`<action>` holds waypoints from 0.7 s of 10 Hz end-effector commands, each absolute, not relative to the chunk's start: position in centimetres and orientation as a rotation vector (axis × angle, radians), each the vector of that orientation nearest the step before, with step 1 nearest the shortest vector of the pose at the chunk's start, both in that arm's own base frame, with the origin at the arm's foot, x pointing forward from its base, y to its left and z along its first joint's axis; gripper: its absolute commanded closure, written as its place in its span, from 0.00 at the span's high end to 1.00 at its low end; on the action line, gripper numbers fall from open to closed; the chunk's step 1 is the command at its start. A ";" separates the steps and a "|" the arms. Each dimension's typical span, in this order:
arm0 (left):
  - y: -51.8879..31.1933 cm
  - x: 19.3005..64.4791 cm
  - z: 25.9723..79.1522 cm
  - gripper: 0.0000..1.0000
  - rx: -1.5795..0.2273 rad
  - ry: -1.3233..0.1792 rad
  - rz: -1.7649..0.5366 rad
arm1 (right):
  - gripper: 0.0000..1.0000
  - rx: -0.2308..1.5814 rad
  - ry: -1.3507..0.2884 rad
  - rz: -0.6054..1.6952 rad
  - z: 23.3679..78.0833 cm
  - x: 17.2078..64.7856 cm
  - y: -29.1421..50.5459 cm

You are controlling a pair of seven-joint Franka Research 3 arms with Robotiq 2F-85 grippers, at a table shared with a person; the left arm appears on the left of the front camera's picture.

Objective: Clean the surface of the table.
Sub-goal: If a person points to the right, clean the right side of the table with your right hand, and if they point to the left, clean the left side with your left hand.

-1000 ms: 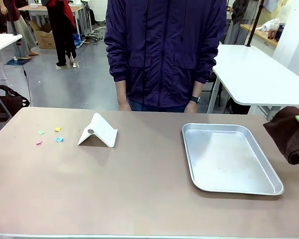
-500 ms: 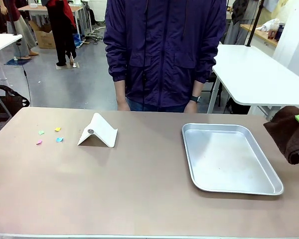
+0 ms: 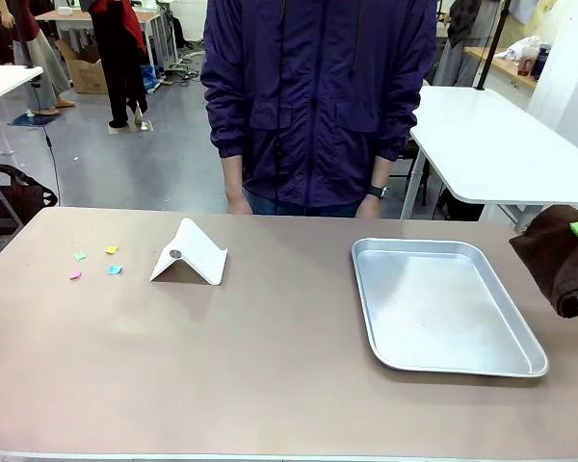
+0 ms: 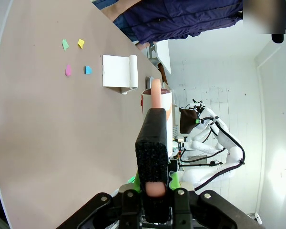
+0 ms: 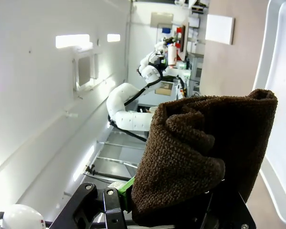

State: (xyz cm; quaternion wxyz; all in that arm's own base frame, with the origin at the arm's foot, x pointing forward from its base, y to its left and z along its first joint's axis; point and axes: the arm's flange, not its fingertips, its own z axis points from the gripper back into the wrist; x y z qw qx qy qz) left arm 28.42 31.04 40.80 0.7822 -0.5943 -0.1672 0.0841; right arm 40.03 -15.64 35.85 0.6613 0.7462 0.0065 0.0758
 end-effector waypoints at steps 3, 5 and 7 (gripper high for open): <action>30.9 28.3 41.2 0.00 -1.289 -0.356 0.173 | 0.00 1.486 0.112 0.158 35.5 44.9 -7.5; 30.9 28.3 41.2 0.00 -1.289 -0.356 0.173 | 0.00 1.337 0.134 0.166 33.2 47.0 -1.4; 30.9 28.3 41.2 0.00 -1.289 -0.356 0.173 | 0.00 1.270 0.120 0.190 32.3 47.2 0.6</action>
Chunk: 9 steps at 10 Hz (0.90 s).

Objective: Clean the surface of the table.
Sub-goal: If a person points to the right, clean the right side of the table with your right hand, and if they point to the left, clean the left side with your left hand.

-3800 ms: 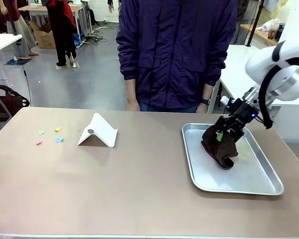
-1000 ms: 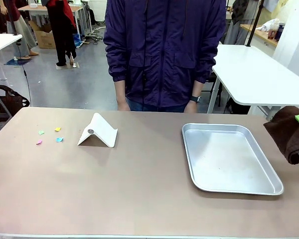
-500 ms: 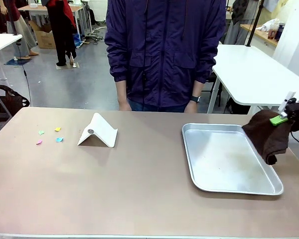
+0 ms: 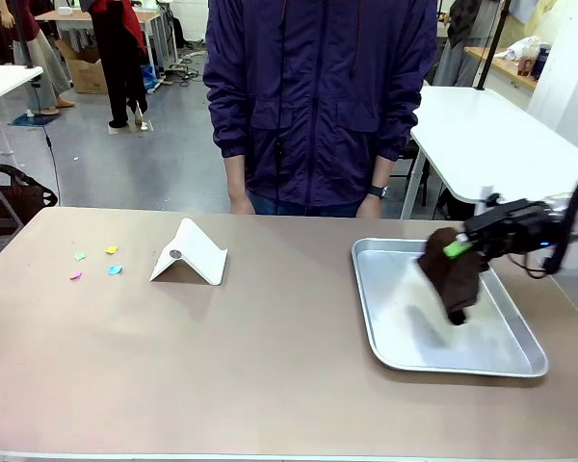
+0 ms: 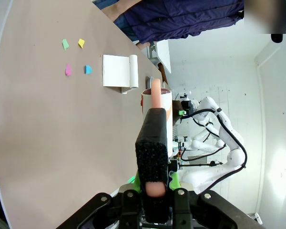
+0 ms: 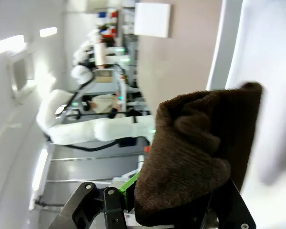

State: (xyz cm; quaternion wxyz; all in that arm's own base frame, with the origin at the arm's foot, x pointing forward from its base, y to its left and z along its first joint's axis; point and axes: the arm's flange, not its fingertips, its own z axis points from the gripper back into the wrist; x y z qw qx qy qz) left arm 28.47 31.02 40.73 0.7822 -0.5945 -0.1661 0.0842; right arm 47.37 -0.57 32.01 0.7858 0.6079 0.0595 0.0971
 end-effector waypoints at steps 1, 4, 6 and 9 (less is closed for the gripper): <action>30.9 28.3 41.2 0.00 -1.289 -0.356 0.173 | 0.00 1.207 0.106 0.209 31.4 47.2 2.5; 30.9 28.3 41.2 0.00 -1.289 -0.356 0.173 | 0.00 1.080 0.195 0.257 28.6 47.1 6.1; 30.9 28.3 41.2 0.00 -1.289 -0.356 0.173 | 0.00 1.009 0.190 0.251 27.8 46.9 6.6; 30.9 28.3 41.2 0.00 -1.289 -0.356 0.173 | 0.00 0.860 0.220 0.268 26.5 46.6 6.8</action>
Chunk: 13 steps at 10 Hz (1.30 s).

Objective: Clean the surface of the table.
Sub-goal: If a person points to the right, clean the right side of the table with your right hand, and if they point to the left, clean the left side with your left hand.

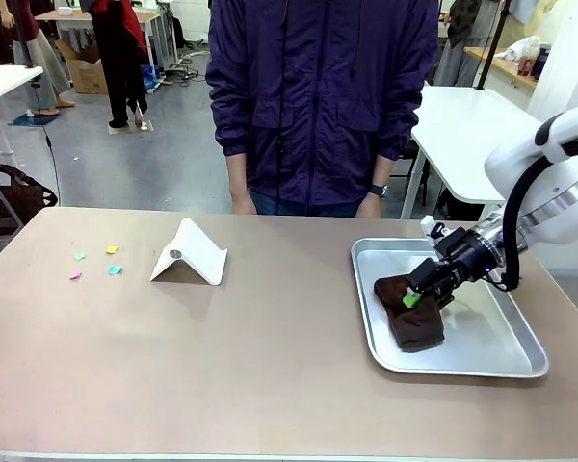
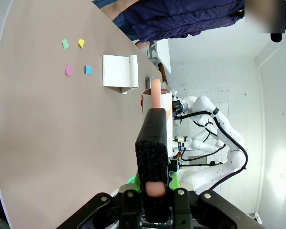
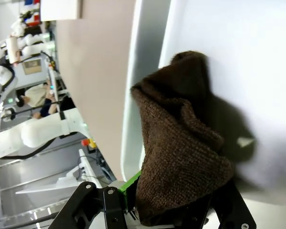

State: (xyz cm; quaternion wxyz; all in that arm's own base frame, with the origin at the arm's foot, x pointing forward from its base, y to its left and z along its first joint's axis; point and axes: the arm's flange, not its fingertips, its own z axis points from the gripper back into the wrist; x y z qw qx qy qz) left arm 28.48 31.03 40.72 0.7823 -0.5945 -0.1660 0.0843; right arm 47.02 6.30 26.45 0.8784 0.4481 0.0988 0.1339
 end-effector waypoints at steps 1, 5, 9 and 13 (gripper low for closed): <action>30.9 28.3 41.2 0.00 -1.289 -0.356 0.173 | 0.00 0.831 0.205 0.271 26.9 46.7 6.3; 30.9 28.3 41.2 0.00 -1.289 -0.356 0.173 | 0.00 0.743 0.163 0.266 29.5 46.0 3.3; 30.9 28.3 41.2 0.00 -1.289 -0.356 0.173 | 0.00 0.607 0.096 0.231 31.8 44.7 0.3; 30.9 28.3 41.2 0.00 -1.289 -0.356 0.173 | 0.00 0.561 -0.011 0.143 33.8 44.1 -3.4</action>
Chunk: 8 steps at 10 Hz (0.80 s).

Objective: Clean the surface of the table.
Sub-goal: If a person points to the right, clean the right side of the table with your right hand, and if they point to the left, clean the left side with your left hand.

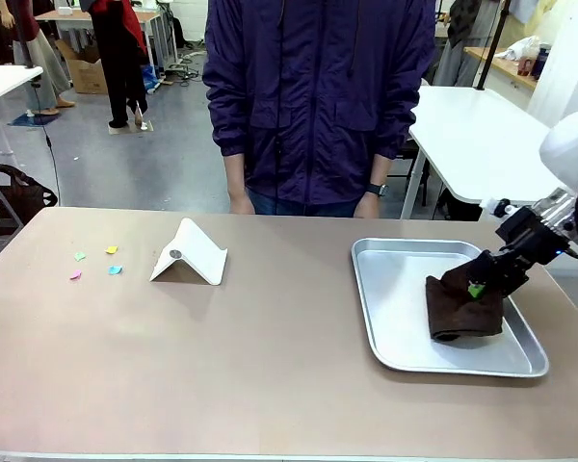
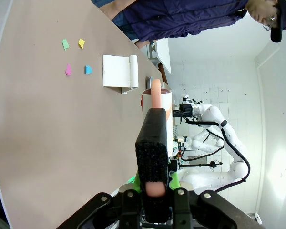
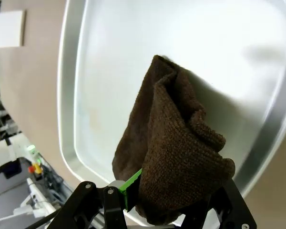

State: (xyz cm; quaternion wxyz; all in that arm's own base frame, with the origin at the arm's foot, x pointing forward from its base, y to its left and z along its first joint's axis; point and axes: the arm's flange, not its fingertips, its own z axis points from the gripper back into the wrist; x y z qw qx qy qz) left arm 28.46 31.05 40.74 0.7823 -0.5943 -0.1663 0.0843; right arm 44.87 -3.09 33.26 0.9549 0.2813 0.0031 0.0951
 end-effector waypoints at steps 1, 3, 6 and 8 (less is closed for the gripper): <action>30.9 28.3 41.2 0.00 -1.289 -0.356 0.173 | 0.00 0.604 -0.035 0.129 34.4 43.9 -4.3; 30.9 28.3 41.2 0.00 -1.289 -0.356 0.173 | 0.00 0.812 -0.064 0.170 36.1 43.1 -6.1; 30.9 28.3 41.2 0.00 -1.289 -0.356 0.173 | 0.00 1.321 -0.080 0.291 39.0 40.8 -9.8; 30.9 28.3 41.2 0.00 -1.289 -0.356 0.173 | 0.00 1.625 0.082 0.421 39.5 39.9 -12.4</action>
